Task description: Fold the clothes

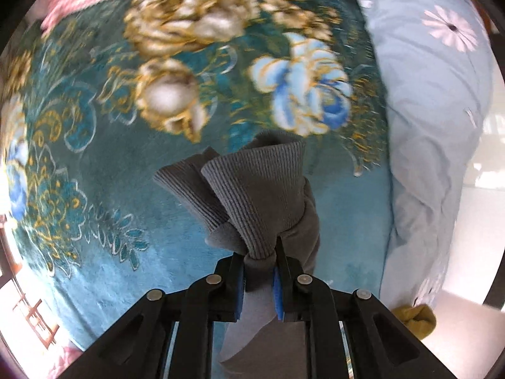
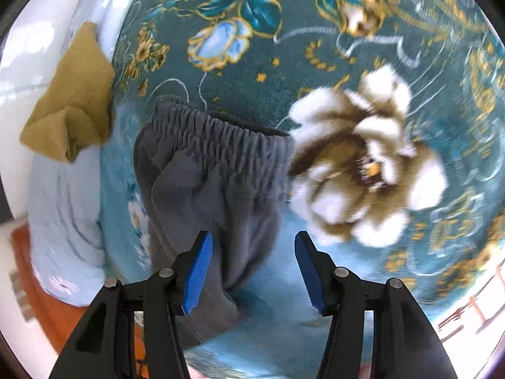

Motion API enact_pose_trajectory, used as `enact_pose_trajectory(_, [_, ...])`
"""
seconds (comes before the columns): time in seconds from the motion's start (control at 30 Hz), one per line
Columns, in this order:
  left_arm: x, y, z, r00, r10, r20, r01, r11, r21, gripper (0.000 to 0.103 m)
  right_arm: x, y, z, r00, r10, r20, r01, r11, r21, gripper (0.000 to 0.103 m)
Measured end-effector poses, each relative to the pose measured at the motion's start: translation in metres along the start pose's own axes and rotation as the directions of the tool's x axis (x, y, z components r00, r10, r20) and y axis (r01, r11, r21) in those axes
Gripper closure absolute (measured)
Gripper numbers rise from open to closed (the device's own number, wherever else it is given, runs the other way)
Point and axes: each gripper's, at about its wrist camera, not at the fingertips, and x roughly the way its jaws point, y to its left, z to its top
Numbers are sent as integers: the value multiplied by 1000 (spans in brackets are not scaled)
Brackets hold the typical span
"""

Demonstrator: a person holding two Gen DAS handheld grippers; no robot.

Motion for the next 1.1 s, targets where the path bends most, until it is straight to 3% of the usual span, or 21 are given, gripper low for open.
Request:
enact_pose_trajectory(0.03, [-1,-7,0,1000,3,1,-3,1000,14,87,3,0,3,1000,-6,-2,6,1000,1,52])
enact_pose_trajectory(0.1, [-5,-15,0,1000,8,4,-9,1000,30,87,10,1,8,1000,-18,-6,18,1000,2,90])
enact_pose_trajectory(0.13, [-7,-17,0,1000,10,7,-10,999,31,87,14,1,11,1000,-25,-8,25,1000,3,97])
enact_pose_trajectory(0.3, [-21,-17,4,1000,10,18,-10,1000,1,87,28,0,25,998,-53,-20,53,998,17,99])
enact_pose_trajectory(0.43, [-29,-18,-3,999,28,22,-28,999,29,87,31,1,25,998,-49,-45,48,999,-25,98])
enact_pose_trajectory(0.5, [-34,-32,-13,999,42,34,-45,993,111,87,29,1,20,998,-21,-60,19,999,-26,97])
enact_pose_trajectory(0.57, [-38,-59,-35,995,69,73,-87,957,278,87,18,-2,16,999,15,-38,-15,1000,-8,96])
enact_pose_trajectory(0.6, [-38,-74,-49,992,83,94,-112,921,372,87,12,-4,14,999,28,-25,-28,1000,0,94])
enact_pose_trajectory(0.67, [-37,-107,-92,983,111,146,-177,789,589,87,2,-8,11,999,46,-5,-45,999,7,92])
enact_pose_trajectory(0.7, [-34,-119,-118,978,122,169,-206,701,683,87,-2,-8,8,999,50,1,-50,999,4,91])
enact_pose_trajectory(0.73, [-28,-131,-150,973,131,192,-232,588,775,87,-6,-9,6,999,54,8,-54,999,1,91])
enact_pose_trajectory(0.83, [-5,-145,-235,966,145,214,-249,302,920,87,-13,-11,1,997,71,19,-71,997,-1,89])
enact_pose_trajectory(0.93, [27,-142,-304,950,183,251,-270,82,959,86,-13,-18,-2,995,98,5,-98,995,3,86])
enact_pose_trajectory(0.97, [37,-139,-324,944,198,263,-272,20,962,86,-15,-20,-7,995,101,2,-101,995,-6,85])
enact_pose_trajectory(1.1, [67,-126,-382,924,253,286,-258,-138,956,86,-21,-28,-24,994,108,-16,-109,993,-50,83])
